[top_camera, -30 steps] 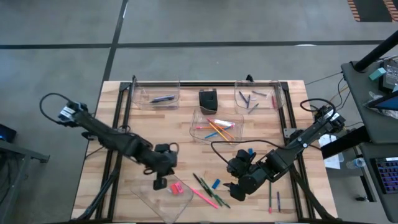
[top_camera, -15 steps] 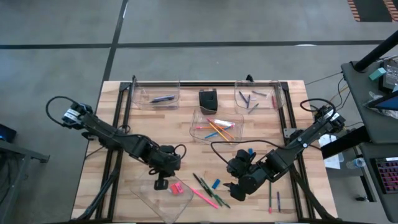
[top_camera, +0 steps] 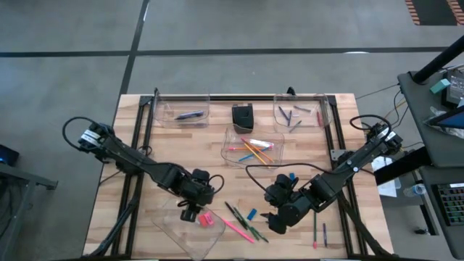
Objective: Sort crayons/erasers/pens/pencils in bins
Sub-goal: Adjust the bottom transparent bin
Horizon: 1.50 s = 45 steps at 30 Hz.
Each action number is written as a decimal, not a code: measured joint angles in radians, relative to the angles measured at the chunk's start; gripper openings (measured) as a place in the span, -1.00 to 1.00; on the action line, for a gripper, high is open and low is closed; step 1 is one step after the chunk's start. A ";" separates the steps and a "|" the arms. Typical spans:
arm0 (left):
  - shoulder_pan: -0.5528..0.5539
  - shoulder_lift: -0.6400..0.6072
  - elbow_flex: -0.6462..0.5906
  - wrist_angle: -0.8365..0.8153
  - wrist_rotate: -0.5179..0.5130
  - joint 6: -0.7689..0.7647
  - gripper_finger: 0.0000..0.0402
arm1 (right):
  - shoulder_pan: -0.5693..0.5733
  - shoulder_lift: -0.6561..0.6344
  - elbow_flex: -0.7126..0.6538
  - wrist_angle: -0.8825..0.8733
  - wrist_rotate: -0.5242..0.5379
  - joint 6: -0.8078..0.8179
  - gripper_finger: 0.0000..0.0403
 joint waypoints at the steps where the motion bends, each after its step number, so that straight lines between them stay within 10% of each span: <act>1: 0.000 0.000 0.000 0.002 0.002 0.002 0.16 | 0.000 0.000 0.000 0.000 0.000 0.000 0.68; 7: 0.000 -0.003 -0.013 -0.002 -0.009 -0.002 0.38 | 0.000 0.000 0.000 0.000 0.000 0.000 0.68; 25: 0.020 -0.004 -0.067 -0.295 -0.108 -0.436 0.00 | 0.000 0.000 0.000 0.000 0.000 0.000 0.68; 45: 0.019 -0.022 -0.095 -0.524 0.026 -0.777 -0.08 | 0.000 0.000 0.000 0.000 0.001 -0.004 0.68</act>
